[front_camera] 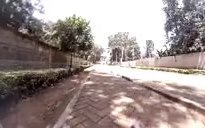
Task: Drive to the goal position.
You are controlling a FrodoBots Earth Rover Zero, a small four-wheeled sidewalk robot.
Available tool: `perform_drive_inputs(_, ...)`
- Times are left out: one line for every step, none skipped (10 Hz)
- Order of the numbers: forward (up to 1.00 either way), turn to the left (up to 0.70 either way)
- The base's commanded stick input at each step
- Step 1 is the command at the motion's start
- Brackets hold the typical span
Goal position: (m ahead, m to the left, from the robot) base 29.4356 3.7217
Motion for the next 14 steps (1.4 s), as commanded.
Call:
perform_drive_inputs(0.00, 0.00)
perform_drive_inputs(0.00, 0.00)
perform_drive_inputs(0.00, 0.00)
perform_drive_inputs(0.10, 0.00)
perform_drive_inputs(0.40, 0.00)
perform_drive_inputs(0.70, 0.00)
perform_drive_inputs(0.70, 0.00)
perform_drive_inputs(0.70, 0.00)
perform_drive_inputs(0.70, 0.00)
perform_drive_inputs(0.70, 0.00)
perform_drive_inputs(0.70, 0.00)
perform_drive_inputs(0.70, 0.00)
perform_drive_inputs(0.70, 0.00)
perform_drive_inputs(0.70, 0.00)
